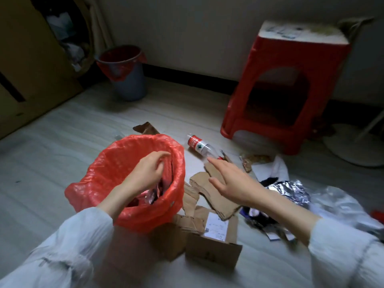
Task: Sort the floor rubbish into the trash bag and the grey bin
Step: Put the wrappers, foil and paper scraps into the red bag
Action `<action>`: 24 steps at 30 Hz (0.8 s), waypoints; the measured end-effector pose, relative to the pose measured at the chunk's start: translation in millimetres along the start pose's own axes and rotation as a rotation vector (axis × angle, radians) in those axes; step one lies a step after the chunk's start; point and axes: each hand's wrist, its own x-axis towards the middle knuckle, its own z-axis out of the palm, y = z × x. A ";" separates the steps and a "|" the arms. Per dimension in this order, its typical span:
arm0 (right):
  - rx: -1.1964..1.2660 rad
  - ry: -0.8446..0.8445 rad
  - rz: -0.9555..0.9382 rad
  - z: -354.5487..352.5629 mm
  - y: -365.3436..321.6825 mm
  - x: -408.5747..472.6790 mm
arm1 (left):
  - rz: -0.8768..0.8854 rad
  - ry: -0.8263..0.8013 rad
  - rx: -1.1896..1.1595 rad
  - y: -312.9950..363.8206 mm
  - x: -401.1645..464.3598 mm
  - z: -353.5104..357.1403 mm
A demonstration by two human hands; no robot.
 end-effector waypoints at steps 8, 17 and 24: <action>-0.103 -0.044 0.238 -43.8 70.7 -133.2 | 0.280 -0.211 -0.147 146.4 -32.4 71.4; 0.131 -0.228 0.594 52.5 188.2 -218.1 | 0.369 -0.742 -0.003 187.0 -96.3 223.4; 0.081 -0.484 0.725 146.5 250.5 -248.2 | 0.259 -1.069 0.136 151.2 -142.4 319.9</action>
